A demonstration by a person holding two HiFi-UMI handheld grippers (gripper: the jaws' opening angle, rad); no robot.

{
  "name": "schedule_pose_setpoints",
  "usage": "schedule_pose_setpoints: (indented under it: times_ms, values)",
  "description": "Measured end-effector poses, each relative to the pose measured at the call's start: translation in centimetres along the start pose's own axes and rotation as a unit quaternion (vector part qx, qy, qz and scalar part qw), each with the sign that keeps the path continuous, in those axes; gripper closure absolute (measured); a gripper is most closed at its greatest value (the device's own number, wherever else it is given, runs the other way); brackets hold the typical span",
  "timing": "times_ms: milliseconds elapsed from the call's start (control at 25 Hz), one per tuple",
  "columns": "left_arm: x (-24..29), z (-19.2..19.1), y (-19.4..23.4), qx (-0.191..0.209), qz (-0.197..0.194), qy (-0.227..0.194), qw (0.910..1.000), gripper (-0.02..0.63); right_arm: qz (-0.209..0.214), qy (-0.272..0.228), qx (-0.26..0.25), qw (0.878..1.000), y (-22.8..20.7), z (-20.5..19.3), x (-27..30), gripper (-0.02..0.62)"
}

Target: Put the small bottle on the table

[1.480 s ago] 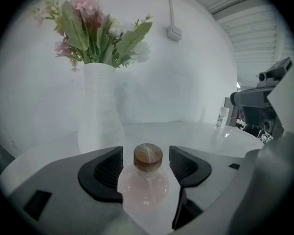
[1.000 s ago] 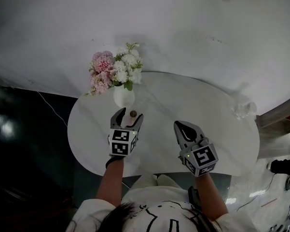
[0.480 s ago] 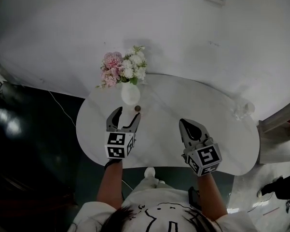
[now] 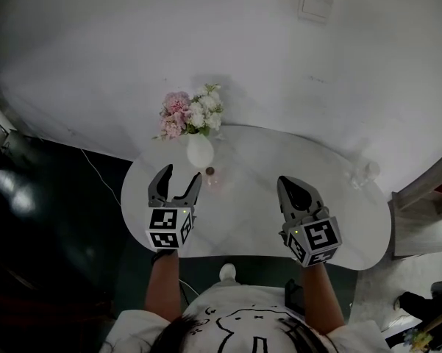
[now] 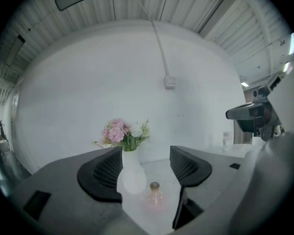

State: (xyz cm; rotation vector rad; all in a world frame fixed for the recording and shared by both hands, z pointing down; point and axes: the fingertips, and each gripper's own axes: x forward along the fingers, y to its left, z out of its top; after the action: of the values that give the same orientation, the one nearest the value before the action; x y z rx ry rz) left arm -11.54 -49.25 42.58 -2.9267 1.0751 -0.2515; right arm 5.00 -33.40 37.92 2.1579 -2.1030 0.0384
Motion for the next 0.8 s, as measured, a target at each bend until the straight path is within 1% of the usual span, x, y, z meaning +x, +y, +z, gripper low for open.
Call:
schedule_pose_setpoints:
  times_ms: [440,520,680,760,800]
  values:
    - [-3.1,5.5,2.2,0.023,0.018,-0.055,0.9981,0.296,-0.028,-0.044,-0.030,0.998,-1.6,4.8,-1.3,0.603]
    - [-3.8,6.7,2.7,0.026,0.024,-0.070,0.9969,0.303,-0.032,-0.052,-0.036,0.997,-1.8,5.6,-1.5,0.603]
    - [-5.2,9.3,3.8,0.031,0.043,-0.106,0.9930,0.392,-0.042,-0.068,-0.048,0.996,-2.1,7.1,-2.1,0.603]
    - [-5.8,10.4,4.1,0.036,0.049,-0.120,0.9909,0.456,-0.046,-0.077,-0.053,0.995,-2.2,7.9,-2.4,0.603]
    - [-6.1,10.9,4.2,0.039,0.050,-0.126,0.9900,0.476,-0.048,-0.081,-0.055,0.994,-2.3,8.3,-2.5,0.603]
